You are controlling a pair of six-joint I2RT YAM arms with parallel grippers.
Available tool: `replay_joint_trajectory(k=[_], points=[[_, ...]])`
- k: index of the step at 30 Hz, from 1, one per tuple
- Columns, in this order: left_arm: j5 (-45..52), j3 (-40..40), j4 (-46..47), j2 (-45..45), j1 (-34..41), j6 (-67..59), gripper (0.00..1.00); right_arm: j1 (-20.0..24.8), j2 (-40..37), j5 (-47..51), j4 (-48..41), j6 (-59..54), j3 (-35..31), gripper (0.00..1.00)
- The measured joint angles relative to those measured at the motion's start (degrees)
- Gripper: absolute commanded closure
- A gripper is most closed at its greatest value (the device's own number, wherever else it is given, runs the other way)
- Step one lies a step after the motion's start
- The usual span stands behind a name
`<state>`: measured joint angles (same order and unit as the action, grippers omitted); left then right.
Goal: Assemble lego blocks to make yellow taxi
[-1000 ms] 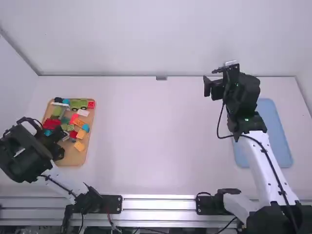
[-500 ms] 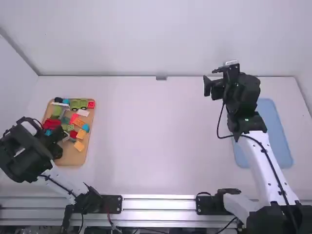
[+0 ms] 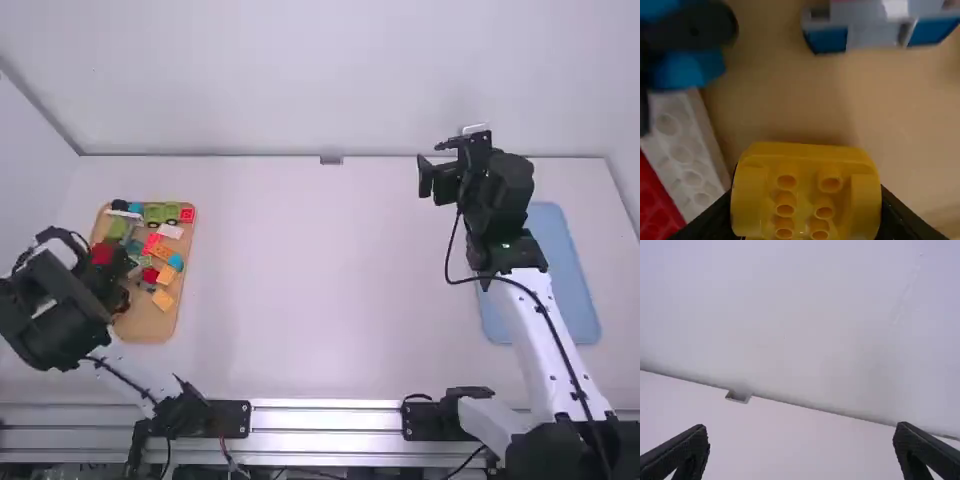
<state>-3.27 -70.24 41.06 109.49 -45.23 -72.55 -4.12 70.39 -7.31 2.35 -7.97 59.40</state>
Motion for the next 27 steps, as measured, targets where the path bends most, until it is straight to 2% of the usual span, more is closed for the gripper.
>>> replay_joint_trajectory(k=[3,12,17,19,24,25,27], points=[[0.02,-4.52,4.26,0.0,3.34,3.13,0.66,0.0,0.0,-0.02,-0.02,-0.02,0.0,0.02],[0.0,-19.45,19.47,0.0,17.62,13.99,0.6,0.0,0.0,-0.02,0.07,0.0,0.0,0.02],[0.02,-23.65,21.05,0.0,27.43,21.09,0.62,0.0,0.0,-0.04,0.07,-0.07,0.0,0.02],[0.02,-24.28,20.44,0.0,32.85,24.06,0.67,0.0,0.0,-0.04,0.02,0.02,0.0,0.01],[0.17,-24.33,18.86,0.0,43.5,26.8,0.71,0.0,0.0,-0.04,0.02,0.0,0.0,0.02],[0.24,-24.33,18.29,0.0,47.8,27.5,0.79,0.0,0.0,-0.04,0.02,-0.13,0.0,0.02],[0.24,-24.33,17.88,0.0,50.82,27.82,0.8,0.0,0.0,-0.04,-0.02,-0.09,0.0,0.02]])
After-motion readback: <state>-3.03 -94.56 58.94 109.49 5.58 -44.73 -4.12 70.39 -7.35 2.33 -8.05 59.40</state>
